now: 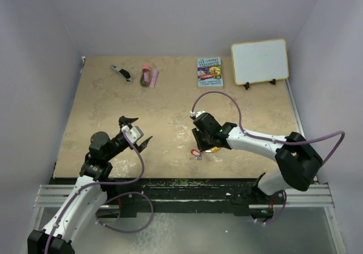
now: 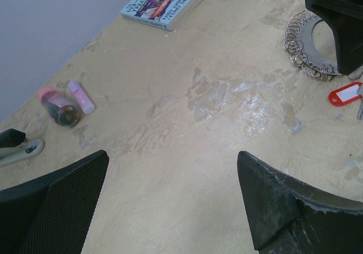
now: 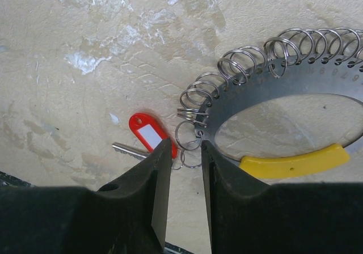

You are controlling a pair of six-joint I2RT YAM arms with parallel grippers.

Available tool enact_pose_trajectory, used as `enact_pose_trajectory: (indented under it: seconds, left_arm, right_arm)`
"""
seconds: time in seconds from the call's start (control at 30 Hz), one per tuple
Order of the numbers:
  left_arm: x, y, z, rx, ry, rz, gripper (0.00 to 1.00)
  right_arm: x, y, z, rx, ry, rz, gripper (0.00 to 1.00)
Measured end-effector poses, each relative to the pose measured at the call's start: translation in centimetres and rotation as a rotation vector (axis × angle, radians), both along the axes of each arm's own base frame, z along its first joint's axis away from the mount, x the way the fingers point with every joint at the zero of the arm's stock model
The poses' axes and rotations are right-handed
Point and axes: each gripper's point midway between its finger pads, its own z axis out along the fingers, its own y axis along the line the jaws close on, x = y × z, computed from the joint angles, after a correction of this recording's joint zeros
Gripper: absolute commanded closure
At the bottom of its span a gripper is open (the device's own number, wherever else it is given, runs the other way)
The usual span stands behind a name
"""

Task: Put the keys on the keyring

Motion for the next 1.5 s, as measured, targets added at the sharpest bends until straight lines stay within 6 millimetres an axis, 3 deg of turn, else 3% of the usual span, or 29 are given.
enact_pose_trajectory:
  seconds: [1.0,1.43,1.5]
  left_arm:
    - [0.0,0.0,0.1,-0.001,-0.003,0.000,0.02]
    - [0.0,0.0,0.0,-0.001,-0.002,0.000,0.02]
    - [0.0,0.0,0.0,-0.001,-0.002,0.000,0.02]
  right_arm:
    - [-0.3,0.0,-1.0,-0.039,0.016,0.014,0.71]
    - [0.4,-0.2,-2.0,-0.083,0.009,-0.004,1.00]
    - [0.4,-0.2,-2.0,-0.083,0.008,-0.005,1.00]
